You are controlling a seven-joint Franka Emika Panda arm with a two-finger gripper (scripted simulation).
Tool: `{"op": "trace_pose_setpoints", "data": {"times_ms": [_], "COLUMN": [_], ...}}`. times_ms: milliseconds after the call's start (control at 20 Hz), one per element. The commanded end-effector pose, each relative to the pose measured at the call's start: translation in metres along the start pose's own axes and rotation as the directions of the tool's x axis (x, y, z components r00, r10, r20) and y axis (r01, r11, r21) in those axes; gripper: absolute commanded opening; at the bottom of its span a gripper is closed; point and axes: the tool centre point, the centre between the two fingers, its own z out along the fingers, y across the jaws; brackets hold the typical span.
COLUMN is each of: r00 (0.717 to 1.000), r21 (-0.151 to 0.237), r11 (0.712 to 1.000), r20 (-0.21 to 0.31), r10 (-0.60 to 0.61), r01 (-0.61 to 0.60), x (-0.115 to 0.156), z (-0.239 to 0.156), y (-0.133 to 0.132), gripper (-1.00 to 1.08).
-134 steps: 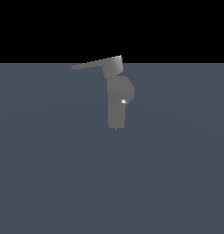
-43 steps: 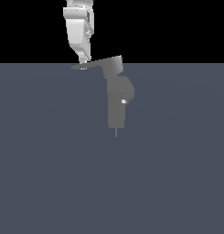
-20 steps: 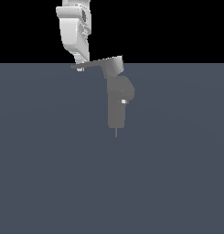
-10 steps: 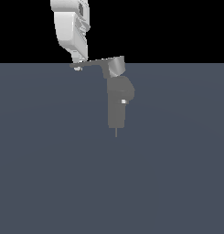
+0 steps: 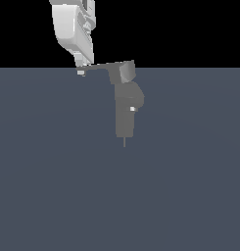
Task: Turn on the faucet by rotating a designated handle.
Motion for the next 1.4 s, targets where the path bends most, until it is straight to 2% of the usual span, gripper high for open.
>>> {"op": "trace_pose_setpoints", "data": {"times_ms": [0,100,200,1350], "r00": [1.0,1.0,1.0,1.0], "r21": [0.0,0.0,-0.004,-0.001], "r11": [1.0,1.0,1.0,1.0], "r20": [-0.001,-0.001,-0.004,-0.002], "r10": [-0.006,-0.006,0.001,-0.004], "r01": [0.006,0.006,-0.001,0.004], "x": [-0.004,-0.004,0.0,0.054], "z": [-0.002,-0.002,0.002,-0.001], "y": [0.01,0.017,0.012,0.077], "gripper": [-1.0,-1.0,-1.0,-1.0]}}
